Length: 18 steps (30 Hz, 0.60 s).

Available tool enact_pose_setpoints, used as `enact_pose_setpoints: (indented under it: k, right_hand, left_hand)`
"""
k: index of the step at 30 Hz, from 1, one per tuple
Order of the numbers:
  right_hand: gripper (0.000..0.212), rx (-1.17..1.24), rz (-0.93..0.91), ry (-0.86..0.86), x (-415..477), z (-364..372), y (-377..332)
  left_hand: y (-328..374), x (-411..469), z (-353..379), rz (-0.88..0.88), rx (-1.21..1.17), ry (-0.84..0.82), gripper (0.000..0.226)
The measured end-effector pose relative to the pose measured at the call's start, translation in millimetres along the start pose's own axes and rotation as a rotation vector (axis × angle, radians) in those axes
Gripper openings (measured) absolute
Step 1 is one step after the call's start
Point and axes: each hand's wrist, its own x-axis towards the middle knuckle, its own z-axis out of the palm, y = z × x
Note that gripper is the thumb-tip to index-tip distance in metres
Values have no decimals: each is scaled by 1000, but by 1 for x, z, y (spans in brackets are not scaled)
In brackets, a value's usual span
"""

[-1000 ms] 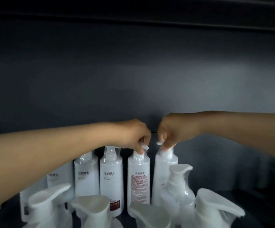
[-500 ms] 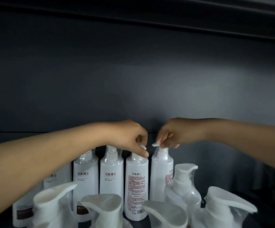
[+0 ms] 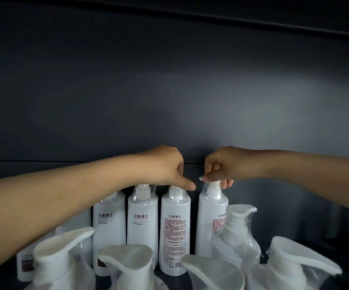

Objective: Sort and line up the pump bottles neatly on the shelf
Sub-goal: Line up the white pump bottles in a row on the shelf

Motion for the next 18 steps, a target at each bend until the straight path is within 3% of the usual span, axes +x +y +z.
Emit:
enact_pose_setpoints:
  k: [10, 18]
  right_hand:
    - [19, 51, 117, -31, 4, 0, -1]
    - [33, -15, 162, -21, 5, 2, -7]
  left_hand:
    - [-21, -2, -9, 146, -303, -176, 43]
    - [-22, 0, -9, 184, -362, -252, 51]
